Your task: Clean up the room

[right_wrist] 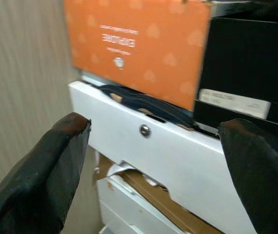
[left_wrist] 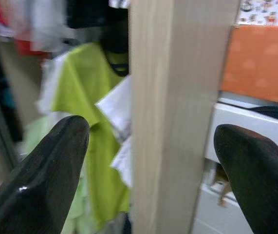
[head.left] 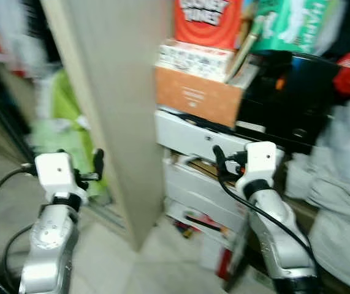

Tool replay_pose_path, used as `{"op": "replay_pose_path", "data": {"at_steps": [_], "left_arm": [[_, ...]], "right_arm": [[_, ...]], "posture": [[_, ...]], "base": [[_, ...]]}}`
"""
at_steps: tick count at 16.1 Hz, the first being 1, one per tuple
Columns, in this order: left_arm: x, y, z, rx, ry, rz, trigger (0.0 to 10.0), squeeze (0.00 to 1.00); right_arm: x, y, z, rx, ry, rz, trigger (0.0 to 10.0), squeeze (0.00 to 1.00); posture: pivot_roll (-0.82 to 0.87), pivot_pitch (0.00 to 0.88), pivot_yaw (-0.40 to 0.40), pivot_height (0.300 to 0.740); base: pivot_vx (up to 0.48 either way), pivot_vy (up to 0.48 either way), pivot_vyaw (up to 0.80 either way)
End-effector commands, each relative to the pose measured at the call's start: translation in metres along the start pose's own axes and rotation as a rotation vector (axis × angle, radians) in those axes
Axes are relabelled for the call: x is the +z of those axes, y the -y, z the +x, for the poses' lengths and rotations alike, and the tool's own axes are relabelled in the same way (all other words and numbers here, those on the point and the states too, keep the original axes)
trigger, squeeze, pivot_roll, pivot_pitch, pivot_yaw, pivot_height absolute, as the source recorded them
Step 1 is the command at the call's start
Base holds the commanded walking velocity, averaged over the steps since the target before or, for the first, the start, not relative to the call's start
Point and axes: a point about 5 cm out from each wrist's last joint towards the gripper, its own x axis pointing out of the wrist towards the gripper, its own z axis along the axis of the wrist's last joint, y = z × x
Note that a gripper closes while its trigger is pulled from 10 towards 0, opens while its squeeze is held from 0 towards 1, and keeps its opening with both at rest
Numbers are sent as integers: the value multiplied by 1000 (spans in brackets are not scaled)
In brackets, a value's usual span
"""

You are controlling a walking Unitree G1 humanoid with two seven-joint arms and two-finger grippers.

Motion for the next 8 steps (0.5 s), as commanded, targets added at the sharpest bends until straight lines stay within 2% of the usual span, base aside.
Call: {"op": "replay_pose_path", "data": {"at_steps": [1,8], "left_arm": [[2,-3,1,22,5,19,10000,0],[1,-3,3,32,9,28,10000,0]], "right_arm": [[0,3,1,-8,-5,12,10000,0],[3,3,6,6,6,3,10000,0]], "posture": [[-64,0,-10,740],[-63,0,-16,740]], "base": [[0,0,800],[0,0,800]]}}
